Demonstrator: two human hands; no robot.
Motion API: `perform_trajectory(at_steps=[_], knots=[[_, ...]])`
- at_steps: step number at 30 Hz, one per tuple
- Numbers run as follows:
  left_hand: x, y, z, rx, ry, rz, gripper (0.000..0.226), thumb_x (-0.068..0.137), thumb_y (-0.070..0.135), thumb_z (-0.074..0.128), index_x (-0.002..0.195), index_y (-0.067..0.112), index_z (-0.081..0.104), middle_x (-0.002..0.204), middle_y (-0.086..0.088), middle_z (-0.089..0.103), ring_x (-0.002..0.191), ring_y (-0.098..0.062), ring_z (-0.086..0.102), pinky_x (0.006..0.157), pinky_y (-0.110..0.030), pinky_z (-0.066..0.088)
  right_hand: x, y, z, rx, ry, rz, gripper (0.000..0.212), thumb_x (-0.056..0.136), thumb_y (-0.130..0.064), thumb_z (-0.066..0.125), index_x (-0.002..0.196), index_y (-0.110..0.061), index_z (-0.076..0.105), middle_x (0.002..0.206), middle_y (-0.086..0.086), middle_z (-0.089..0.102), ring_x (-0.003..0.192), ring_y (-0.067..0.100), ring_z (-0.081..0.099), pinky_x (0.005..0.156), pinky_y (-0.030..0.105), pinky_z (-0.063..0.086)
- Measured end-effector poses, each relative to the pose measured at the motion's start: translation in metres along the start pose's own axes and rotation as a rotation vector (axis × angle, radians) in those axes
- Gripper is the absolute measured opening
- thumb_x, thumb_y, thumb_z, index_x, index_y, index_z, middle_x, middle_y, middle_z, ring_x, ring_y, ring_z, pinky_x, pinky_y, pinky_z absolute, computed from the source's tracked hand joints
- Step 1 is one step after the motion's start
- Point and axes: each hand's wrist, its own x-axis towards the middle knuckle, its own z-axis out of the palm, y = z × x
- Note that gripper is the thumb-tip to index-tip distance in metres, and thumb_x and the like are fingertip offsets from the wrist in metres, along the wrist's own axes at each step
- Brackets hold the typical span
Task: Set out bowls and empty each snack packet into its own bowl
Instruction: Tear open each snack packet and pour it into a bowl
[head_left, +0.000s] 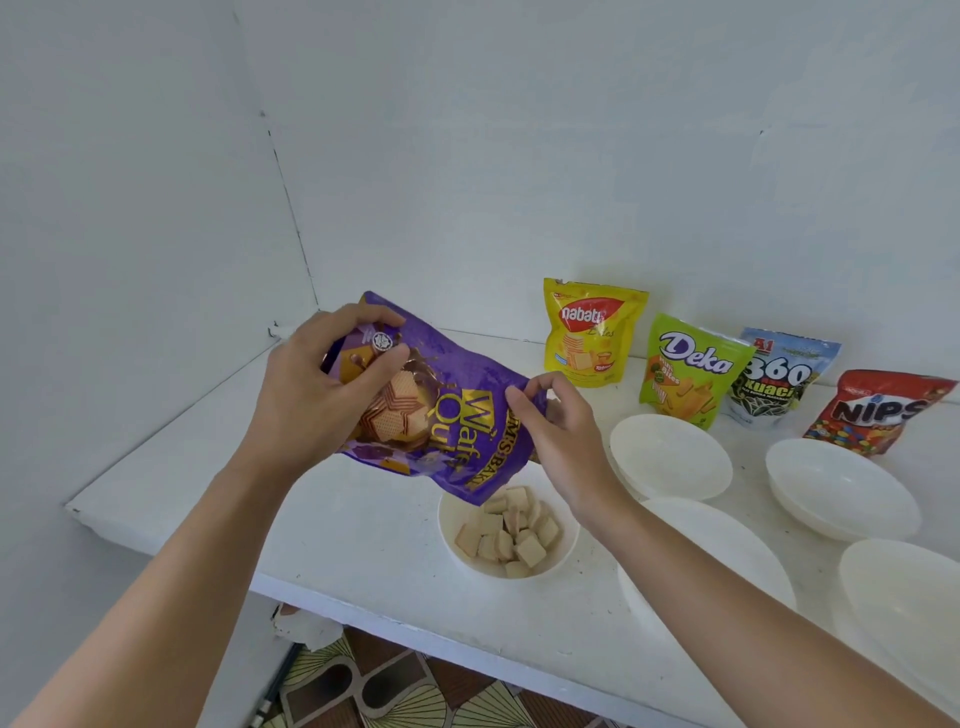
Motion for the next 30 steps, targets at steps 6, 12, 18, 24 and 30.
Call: perform_trajectory(at_steps=[6,12,18,24,30], knots=[[0.003,0.006,0.001,0.059,-0.110,0.010,0.019,0.089,0.034,0.073,0.108,0.036,0.068,0.103,0.003,0.067,0.095,-0.013,0.067,0.081,-0.042,0.059,-0.001,0.007,0.000,-0.088,0.060,0.038,0.030,0.097,-0.041,0.058,0.082,-0.016,0.050,0.077,0.011,0.064,0.067,0.011,0.060,0.062,0.029,0.044],[-0.009,-0.009,0.016,0.093,-0.176,-0.020,0.018,0.089,0.033,0.073,0.105,0.038,0.068,0.102,0.003,0.067,0.097,-0.013,0.065,0.081,-0.045,0.058,-0.007,0.035,-0.005,-0.177,0.011,0.182,0.034,0.094,-0.049,0.060,0.080,-0.019,0.048,0.091,0.007,0.070,0.090,0.024,0.069,0.073,0.035,0.048],[-0.006,-0.005,0.013,0.079,-0.128,0.006,0.019,0.089,0.030,0.074,0.105,0.038,0.069,0.097,-0.002,0.063,0.095,-0.015,0.061,0.085,-0.043,0.054,-0.006,0.026,-0.005,-0.128,-0.001,0.129,0.034,0.089,-0.052,0.064,0.076,-0.025,0.048,0.084,0.008,0.066,0.080,0.019,0.065,0.071,0.037,0.046],[0.004,0.012,0.003,-0.026,-0.095,-0.007,0.021,0.088,0.027,0.076,0.107,0.035,0.070,0.102,0.003,0.065,0.096,-0.014,0.066,0.083,-0.046,0.059,-0.004,0.003,-0.002,0.101,0.038,0.048,0.027,0.092,-0.033,0.068,0.084,-0.018,0.048,0.086,0.010,0.069,0.077,0.016,0.067,0.060,0.026,0.048],[0.004,0.009,0.004,-0.045,-0.139,-0.013,0.019,0.087,0.035,0.076,0.106,0.033,0.072,0.104,0.001,0.069,0.095,-0.021,0.069,0.079,-0.049,0.060,-0.001,0.009,-0.003,0.136,0.087,0.152,0.028,0.091,-0.039,0.067,0.078,-0.021,0.051,0.082,0.008,0.066,0.075,0.020,0.063,0.068,0.034,0.046]])
